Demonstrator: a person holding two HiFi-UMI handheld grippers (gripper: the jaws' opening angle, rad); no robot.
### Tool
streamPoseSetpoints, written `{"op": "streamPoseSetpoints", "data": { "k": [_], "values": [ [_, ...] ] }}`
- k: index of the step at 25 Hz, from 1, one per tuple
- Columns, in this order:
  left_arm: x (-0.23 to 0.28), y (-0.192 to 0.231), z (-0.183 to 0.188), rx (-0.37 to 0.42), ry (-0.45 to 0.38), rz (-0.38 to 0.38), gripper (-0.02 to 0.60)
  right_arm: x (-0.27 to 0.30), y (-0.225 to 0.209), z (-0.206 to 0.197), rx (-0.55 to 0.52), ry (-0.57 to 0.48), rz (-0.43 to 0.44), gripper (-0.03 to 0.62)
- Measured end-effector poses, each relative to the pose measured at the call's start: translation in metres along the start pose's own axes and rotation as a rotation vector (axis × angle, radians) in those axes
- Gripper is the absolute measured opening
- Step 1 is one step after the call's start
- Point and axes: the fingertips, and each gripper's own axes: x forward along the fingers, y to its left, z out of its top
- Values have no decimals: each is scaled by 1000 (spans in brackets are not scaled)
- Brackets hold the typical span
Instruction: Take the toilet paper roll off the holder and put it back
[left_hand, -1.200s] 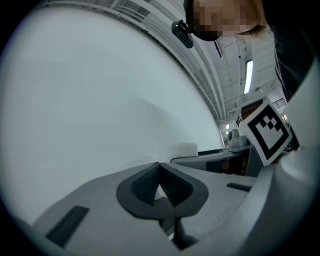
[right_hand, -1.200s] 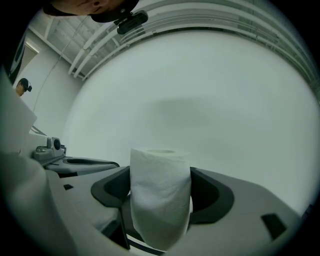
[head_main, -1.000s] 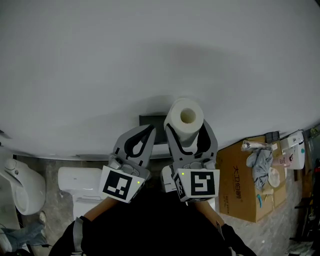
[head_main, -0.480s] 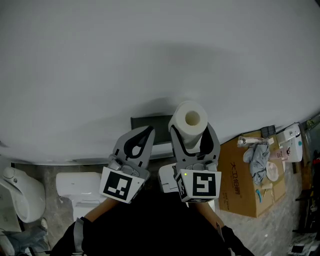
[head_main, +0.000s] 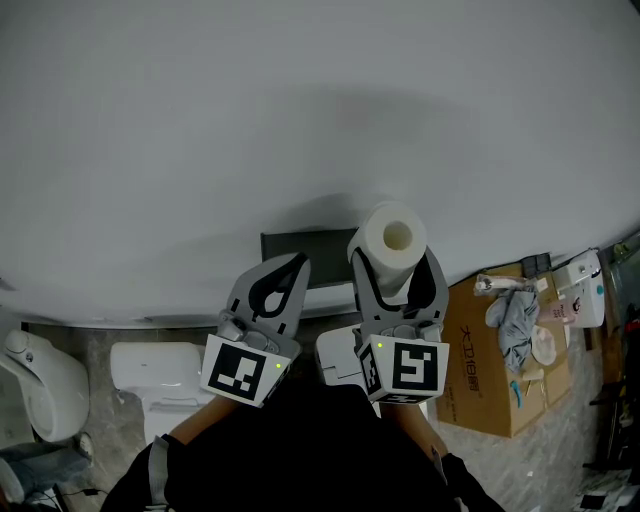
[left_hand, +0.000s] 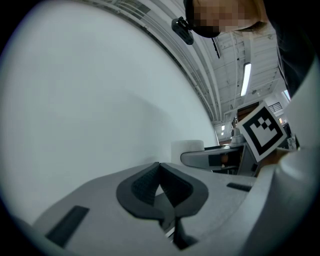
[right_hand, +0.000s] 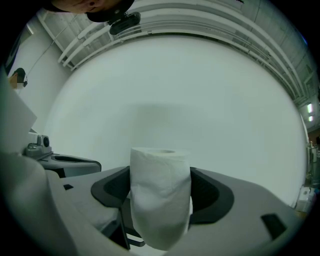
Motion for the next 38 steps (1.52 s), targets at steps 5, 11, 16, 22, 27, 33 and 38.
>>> {"op": "streamPoseSetpoints", "data": {
  "k": [5,11,16,22,27,33,38],
  "values": [
    [-2,4,0,1,2,18,6,2,0,-2,4,4,3,353],
    [-1,5,-2,1,4,22,6,5,-3,-4,8,4,-5,353],
    [-1,5,-2,2,4,25,6,5,-4,-4,6,5,-3,353],
    [-1,7,-3,3,3,31,6,8,-4,-7,5,13,-2,353],
    [-1,7,-5,0,6,35,6,9,-4,-8,6,13,-1,353],
    [-2,7,-4,-1,4,37,6,9,-2,-8,11,6,11,353],
    [0,10,-3,-1,5,46,6,14,0,-3,8,-2,23,353]
  ]
}}
